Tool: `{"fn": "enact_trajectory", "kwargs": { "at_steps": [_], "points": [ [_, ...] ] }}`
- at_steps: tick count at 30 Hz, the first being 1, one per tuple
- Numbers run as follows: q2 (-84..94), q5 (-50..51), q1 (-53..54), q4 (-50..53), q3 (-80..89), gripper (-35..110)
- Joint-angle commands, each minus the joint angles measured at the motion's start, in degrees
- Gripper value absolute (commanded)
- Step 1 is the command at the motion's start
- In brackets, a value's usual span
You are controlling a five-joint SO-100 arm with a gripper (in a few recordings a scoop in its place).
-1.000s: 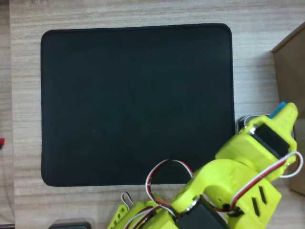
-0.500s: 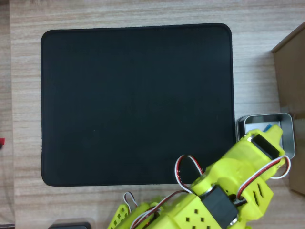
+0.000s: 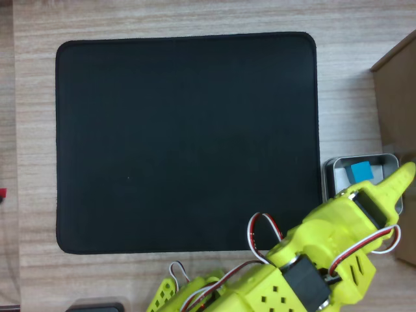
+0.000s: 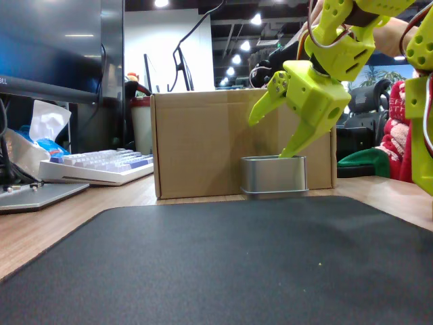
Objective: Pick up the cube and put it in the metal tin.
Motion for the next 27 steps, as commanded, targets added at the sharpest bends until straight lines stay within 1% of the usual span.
{"fn": "enact_trajectory", "kwargs": {
  "at_steps": [1,4,7,11,14,16,20,23,27],
  "points": [
    [1.05,-0.7,0.7,0.09,-2.11,36],
    [2.72,-0.62,0.26,0.09,-3.34,32],
    [5.62,1.67,-2.2,0.26,-5.19,27],
    [10.28,3.69,-6.77,0.53,-6.24,27],
    [15.29,3.96,-11.78,6.5,-10.02,25],
    [17.93,3.87,-13.97,8.0,-10.2,25],
    [25.93,4.48,-19.95,14.59,-10.72,25],
    [29.36,4.04,-23.73,17.93,-11.07,23],
    [40.17,1.76,-32.26,22.59,-10.11,21]
  ]
}}
